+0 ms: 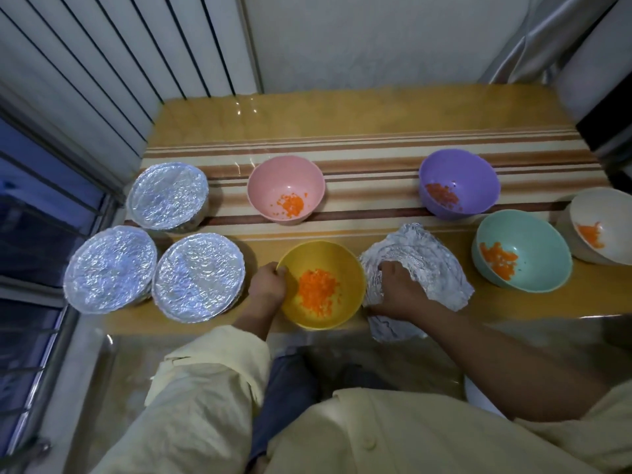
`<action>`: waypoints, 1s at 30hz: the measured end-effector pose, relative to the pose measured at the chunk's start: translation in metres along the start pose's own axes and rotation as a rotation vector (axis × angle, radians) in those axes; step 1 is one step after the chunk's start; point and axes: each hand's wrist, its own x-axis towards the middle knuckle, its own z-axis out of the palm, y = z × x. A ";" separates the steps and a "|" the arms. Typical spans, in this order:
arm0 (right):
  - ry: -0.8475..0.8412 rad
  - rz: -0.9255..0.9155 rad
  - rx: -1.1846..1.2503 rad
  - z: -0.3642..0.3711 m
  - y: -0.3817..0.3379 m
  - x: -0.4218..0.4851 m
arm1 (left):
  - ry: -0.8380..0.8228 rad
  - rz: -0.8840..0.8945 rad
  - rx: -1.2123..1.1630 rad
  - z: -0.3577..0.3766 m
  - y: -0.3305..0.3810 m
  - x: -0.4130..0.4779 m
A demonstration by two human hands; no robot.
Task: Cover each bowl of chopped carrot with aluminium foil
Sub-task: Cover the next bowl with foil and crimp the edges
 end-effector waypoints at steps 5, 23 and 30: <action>0.067 -0.053 -0.104 0.012 0.006 -0.003 | 0.037 -0.046 -0.045 0.009 -0.004 -0.007; 0.166 -0.167 -0.057 0.014 0.027 -0.016 | 0.070 -0.228 -0.422 0.040 -0.037 -0.009; 0.327 -0.166 0.002 0.008 0.032 -0.023 | 0.083 -0.228 -0.427 0.028 -0.012 -0.035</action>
